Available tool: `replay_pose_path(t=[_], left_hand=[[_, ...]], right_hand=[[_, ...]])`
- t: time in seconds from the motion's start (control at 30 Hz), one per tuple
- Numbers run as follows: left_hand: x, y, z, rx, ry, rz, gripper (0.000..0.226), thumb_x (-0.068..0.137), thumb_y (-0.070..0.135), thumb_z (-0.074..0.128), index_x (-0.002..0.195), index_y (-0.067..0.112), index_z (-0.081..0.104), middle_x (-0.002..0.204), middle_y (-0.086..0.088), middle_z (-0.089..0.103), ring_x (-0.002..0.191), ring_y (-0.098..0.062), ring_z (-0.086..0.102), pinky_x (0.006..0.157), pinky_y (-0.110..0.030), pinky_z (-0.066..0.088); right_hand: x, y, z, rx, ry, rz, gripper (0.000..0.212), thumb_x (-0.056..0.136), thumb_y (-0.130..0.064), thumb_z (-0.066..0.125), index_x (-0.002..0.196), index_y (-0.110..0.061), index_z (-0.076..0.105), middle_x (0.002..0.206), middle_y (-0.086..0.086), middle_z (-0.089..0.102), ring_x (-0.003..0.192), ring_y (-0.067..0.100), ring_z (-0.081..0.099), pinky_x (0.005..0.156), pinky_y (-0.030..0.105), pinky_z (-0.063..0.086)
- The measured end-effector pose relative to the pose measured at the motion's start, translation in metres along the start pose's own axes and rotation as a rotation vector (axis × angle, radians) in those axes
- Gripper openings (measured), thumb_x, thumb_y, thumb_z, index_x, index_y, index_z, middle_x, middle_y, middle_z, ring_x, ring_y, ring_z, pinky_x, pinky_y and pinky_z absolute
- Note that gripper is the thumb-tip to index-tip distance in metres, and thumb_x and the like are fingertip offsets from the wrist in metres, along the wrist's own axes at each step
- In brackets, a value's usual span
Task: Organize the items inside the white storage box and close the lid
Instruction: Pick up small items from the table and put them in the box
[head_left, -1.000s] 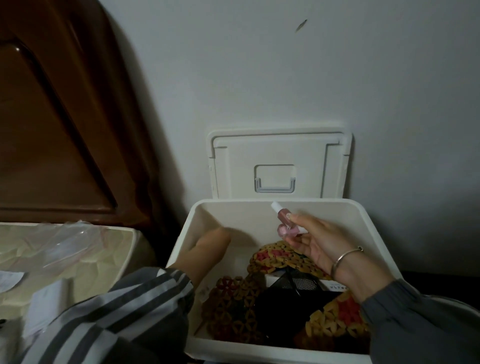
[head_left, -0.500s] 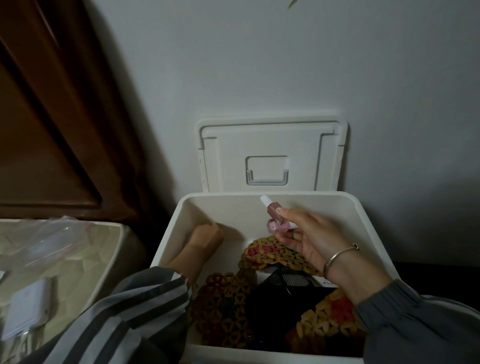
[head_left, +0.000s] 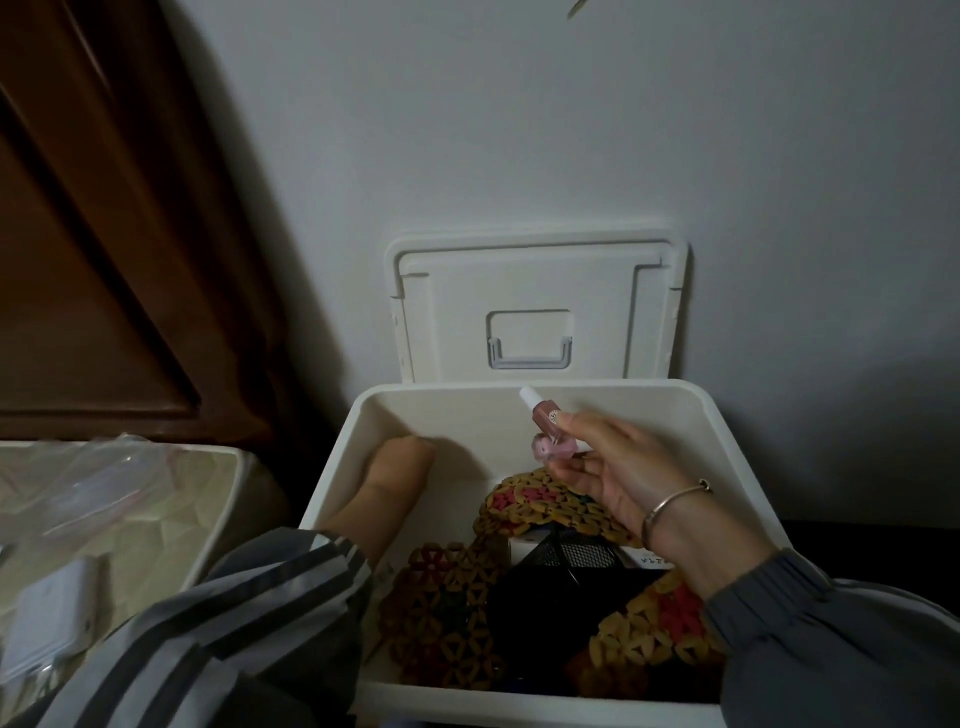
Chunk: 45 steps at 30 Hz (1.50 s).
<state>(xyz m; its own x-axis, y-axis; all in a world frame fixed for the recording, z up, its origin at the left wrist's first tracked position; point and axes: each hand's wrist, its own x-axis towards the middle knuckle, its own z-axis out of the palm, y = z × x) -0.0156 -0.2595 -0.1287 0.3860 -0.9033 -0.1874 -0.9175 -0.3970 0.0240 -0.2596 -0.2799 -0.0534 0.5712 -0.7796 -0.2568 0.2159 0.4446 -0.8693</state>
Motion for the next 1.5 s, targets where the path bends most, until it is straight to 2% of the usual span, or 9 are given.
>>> replay_pose_path(t=[0.17,0.23,0.33,0.43,0.67,0.87,1.1,1.3,1.5], left_hand=[[-0.010,0.004,-0.021,-0.143,0.171,-0.049,0.023,0.096,0.024,0.052,0.097,0.006,0.067,0.103,-0.011,0.069,0.096,-0.028,0.066,0.072,-0.034,0.048],[-0.018,0.007,-0.040,-0.584,0.168,-0.032,0.039,0.097,0.037,0.049,0.085,0.005,0.066,0.087,-0.009,0.070,0.076,-0.021,0.065,0.061,-0.027,0.046],[-0.036,0.017,-0.070,-1.204,-0.126,0.056,0.043,0.094,0.053,0.047,0.096,0.016,0.071,0.083,-0.002,0.067,0.067,-0.011,0.055,0.059,-0.021,0.045],[-0.051,0.029,-0.081,-1.153,-0.294,0.184,0.043,0.090,0.054,0.053,0.100,0.015,0.070,0.084,0.001,0.065,0.069,-0.008,0.053,0.060,-0.021,0.046],[-0.062,0.031,-0.078,-1.192,-0.387,0.270,0.007,0.088,0.013,0.067,0.089,0.009,0.061,0.074,-0.001,0.064,0.059,-0.004,0.054,0.056,-0.016,0.045],[-0.042,-0.015,-0.080,-0.646,0.001,0.200,0.016,0.078,0.015,0.077,0.084,0.010,0.062,0.078,-0.005,0.068,0.063,-0.015,0.066,0.059,-0.024,0.053],[-0.018,0.000,-0.033,0.136,-0.012,0.210,0.022,0.084,0.019,0.065,0.105,0.014,0.059,0.108,-0.005,0.064,0.101,-0.025,0.061,0.082,-0.036,0.052],[-0.005,-0.007,-0.008,0.348,-0.061,0.194,0.027,0.093,0.019,0.054,0.118,0.013,0.059,0.123,-0.006,0.061,0.113,-0.027,0.060,0.092,-0.039,0.050],[-0.006,-0.004,-0.002,0.442,-0.038,0.212,0.022,0.093,0.017,0.054,0.113,0.011,0.063,0.118,-0.005,0.065,0.108,-0.027,0.063,0.081,-0.036,0.050]], right_hand=[[0.000,0.002,0.001,-0.046,0.010,-0.012,0.026,0.085,-0.023,0.067,0.100,-0.002,0.067,0.081,0.006,0.073,0.072,0.014,0.068,0.062,0.018,0.055],[-0.001,0.003,0.003,-0.080,0.010,-0.015,0.027,0.086,-0.022,0.066,0.101,0.000,0.066,0.081,0.007,0.071,0.071,0.014,0.067,0.061,0.018,0.055],[0.000,0.005,0.005,-0.158,0.038,-0.015,0.024,0.084,-0.021,0.068,0.097,-0.001,0.068,0.083,0.010,0.071,0.072,0.016,0.067,0.060,0.019,0.055],[-0.001,0.009,0.007,-0.261,0.024,0.000,0.020,0.083,-0.022,0.070,0.092,-0.004,0.070,0.086,0.012,0.072,0.077,0.018,0.068,0.062,0.019,0.056],[-0.001,0.018,0.007,-0.381,-0.012,0.012,0.017,0.082,-0.016,0.071,0.092,-0.002,0.070,0.089,0.016,0.073,0.081,0.019,0.071,0.067,0.020,0.057],[0.005,0.020,0.000,-0.374,0.071,-0.006,0.007,0.084,-0.005,0.067,0.089,0.000,0.067,0.085,0.013,0.073,0.069,0.014,0.072,0.059,0.016,0.055],[0.010,0.027,-0.004,-0.477,0.111,-0.052,0.006,0.080,-0.007,0.072,0.080,-0.010,0.066,0.072,0.006,0.073,0.064,0.014,0.070,0.056,0.019,0.053],[0.012,0.026,-0.007,-0.547,0.194,-0.099,0.028,0.067,-0.016,0.084,0.083,-0.010,0.061,0.073,0.009,0.074,0.065,0.015,0.070,0.059,0.024,0.054],[0.008,0.025,-0.005,-0.579,0.188,-0.172,0.028,0.059,-0.016,0.087,0.076,-0.011,0.065,0.065,0.005,0.072,0.058,0.014,0.067,0.056,0.023,0.053]])
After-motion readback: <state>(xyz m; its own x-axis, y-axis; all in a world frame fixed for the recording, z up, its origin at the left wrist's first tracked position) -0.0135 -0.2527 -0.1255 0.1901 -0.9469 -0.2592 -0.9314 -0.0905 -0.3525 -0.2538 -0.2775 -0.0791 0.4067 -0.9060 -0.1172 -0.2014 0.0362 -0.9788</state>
